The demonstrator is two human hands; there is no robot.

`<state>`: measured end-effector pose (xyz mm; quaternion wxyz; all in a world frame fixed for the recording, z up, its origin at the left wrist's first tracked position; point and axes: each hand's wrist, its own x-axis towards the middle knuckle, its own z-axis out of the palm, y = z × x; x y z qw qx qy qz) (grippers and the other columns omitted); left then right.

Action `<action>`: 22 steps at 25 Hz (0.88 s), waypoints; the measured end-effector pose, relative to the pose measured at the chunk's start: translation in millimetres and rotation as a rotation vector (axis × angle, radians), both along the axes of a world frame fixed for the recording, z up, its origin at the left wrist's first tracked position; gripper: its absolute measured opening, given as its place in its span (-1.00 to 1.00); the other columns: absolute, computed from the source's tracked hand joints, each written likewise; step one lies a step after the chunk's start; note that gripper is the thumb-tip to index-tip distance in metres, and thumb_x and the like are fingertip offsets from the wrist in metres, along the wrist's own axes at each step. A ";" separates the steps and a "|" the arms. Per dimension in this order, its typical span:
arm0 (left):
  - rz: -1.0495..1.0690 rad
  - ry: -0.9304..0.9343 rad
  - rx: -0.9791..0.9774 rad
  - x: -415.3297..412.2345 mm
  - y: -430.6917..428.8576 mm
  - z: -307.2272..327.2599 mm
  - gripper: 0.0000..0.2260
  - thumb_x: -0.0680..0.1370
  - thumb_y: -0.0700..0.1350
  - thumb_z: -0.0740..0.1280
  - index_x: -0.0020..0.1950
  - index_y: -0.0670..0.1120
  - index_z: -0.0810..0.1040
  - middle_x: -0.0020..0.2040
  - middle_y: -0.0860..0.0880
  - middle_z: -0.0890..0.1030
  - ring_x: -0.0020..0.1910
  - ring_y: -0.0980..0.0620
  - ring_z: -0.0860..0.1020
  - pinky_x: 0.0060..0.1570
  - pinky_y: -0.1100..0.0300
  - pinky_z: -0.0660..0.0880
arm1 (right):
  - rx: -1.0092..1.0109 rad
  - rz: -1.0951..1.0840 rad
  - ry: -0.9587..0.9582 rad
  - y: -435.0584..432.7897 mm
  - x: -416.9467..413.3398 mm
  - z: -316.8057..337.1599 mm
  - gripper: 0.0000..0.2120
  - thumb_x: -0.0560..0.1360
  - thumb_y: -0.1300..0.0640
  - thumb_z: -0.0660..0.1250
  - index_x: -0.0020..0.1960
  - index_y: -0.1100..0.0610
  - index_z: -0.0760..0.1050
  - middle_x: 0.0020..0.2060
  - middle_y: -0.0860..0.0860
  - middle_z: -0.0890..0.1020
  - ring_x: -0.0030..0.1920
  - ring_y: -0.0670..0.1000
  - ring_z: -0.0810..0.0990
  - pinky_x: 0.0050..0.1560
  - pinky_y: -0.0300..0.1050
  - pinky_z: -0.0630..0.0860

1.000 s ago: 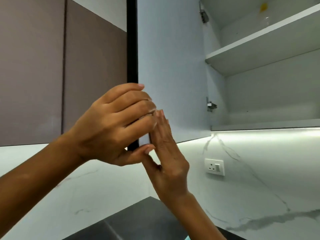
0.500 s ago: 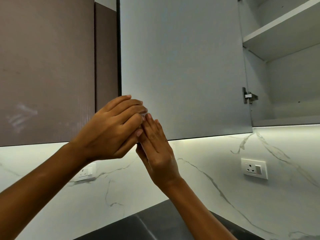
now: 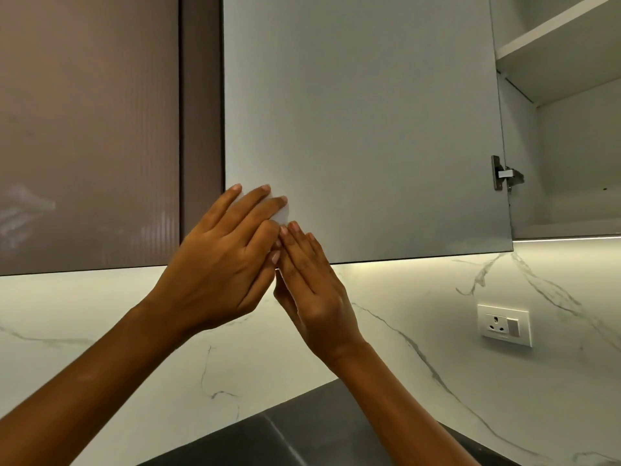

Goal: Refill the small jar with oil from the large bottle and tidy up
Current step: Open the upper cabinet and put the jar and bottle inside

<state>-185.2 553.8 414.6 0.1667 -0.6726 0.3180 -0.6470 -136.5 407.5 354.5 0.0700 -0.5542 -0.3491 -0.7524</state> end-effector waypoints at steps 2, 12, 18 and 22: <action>-0.032 -0.012 -0.053 -6.8 -13.1 -4.5 -0.55 0.60 0.03 -0.01 0.15 -0.25 0.51 0.23 -0.25 0.53 0.27 -0.25 0.45 0.34 -0.14 0.23 | 0.023 0.057 0.035 -7.4 -8.1 -0.9 -0.55 0.49 0.18 0.32 0.30 0.29 0.27 0.28 0.19 0.40 0.36 0.11 0.32 0.40 -0.02 0.25; -0.630 0.205 -0.189 -20.6 -134.4 -83.8 -0.58 0.58 0.08 0.08 0.33 -0.13 0.36 0.41 -0.15 0.34 0.43 -0.14 0.22 0.42 -0.10 0.12 | 0.241 -0.223 0.187 -140.3 -103.3 -57.3 -0.70 0.56 0.07 0.14 0.25 0.16 0.36 0.28 0.07 0.39 0.37 0.08 0.32 0.42 0.01 0.20; -0.827 0.793 -0.107 -40.8 -225.0 -225.6 -0.55 0.52 0.09 0.11 0.33 -0.10 0.30 0.44 -0.10 0.30 0.46 -0.05 0.17 0.40 -0.03 0.20 | 0.563 -0.688 0.587 -223.9 -207.1 -162.8 -0.69 0.49 0.04 0.21 0.17 0.13 0.52 0.24 0.03 0.52 0.34 -0.08 0.34 0.43 0.00 0.15; -0.881 1.304 -0.058 -63.7 -258.2 -335.5 -0.41 0.46 0.25 0.11 0.35 -0.11 0.32 0.47 -0.06 0.24 0.46 0.00 0.14 0.36 0.08 0.16 | 1.043 -0.716 0.878 -236.7 -274.8 -237.3 -0.43 0.39 -0.21 0.35 0.33 -0.01 0.36 0.30 -0.21 0.35 0.36 -0.22 0.24 0.38 -0.15 0.20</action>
